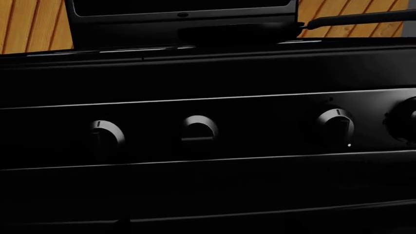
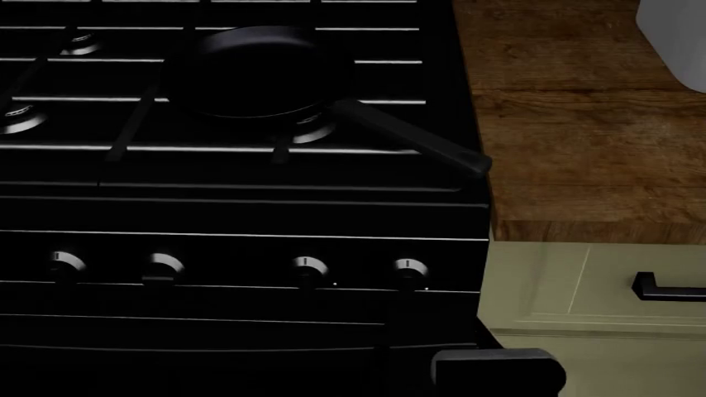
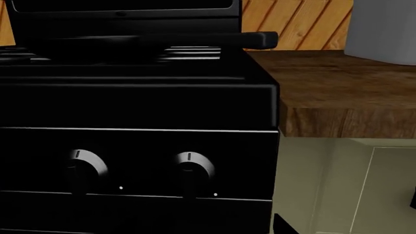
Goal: Turn on the front right burner of the stove.
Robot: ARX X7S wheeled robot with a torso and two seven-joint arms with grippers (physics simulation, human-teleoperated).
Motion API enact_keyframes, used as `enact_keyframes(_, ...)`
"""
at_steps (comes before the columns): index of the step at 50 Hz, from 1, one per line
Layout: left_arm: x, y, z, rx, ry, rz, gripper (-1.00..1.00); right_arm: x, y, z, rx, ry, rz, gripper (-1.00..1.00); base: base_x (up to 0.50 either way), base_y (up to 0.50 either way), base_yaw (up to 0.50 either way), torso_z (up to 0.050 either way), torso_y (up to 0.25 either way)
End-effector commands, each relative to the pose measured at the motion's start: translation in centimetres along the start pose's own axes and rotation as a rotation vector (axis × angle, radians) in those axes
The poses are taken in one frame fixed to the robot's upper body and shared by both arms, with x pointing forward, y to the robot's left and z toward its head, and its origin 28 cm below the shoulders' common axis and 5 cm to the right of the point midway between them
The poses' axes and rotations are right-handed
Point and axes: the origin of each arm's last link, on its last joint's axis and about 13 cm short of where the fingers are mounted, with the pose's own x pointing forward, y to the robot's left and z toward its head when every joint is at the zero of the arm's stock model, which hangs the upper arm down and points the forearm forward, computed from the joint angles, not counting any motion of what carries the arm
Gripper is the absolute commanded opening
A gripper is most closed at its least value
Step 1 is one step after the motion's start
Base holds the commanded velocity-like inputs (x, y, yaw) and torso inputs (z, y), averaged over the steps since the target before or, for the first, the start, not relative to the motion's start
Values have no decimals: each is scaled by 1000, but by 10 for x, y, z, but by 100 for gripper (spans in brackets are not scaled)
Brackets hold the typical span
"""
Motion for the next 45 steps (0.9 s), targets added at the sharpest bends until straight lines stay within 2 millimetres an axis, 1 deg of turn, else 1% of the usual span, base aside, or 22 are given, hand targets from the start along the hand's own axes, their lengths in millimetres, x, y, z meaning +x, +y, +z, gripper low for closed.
enact_keyframes(1, 0, 0, 0, 3, -5, -2, 100, 14, 5, 6, -15, 7, 12, 100, 0, 0, 0, 0, 0)
enact_keyframes(9, 0, 0, 0, 0, -4, -4, 100, 21, 9, 6, -29, 12, 5, 100, 0, 0, 0, 0, 0)
enact_keyframes(15, 1, 0, -1, -3, -3, -3, 100, 29, 13, 3, -25, 21, -1, 100, 0, 0, 0, 0, 0)
enact_keyframes(20, 1, -1, 0, -5, -4, -5, 100, 35, 13, 3, -23, 20, -9, 100, 0, 0, 0, 0, 0)
enact_keyframes(30, 1, -1, 0, -5, -8, -8, 100, 47, 16, -2, -7, 42, -7, 100, 0, 0, 0, 0, 0)
enact_keyframes(34, 0, -1, 0, -6, -9, -8, 100, 49, 17, -7, -11, 52, -7, 100, 0, 0, 0, 0, 0)
enact_keyframes(45, 0, -1, 1, -9, -16, -13, 100, 57, 20, -7, -9, 51, -22, 100, 0, 0, 0, 0, 0)
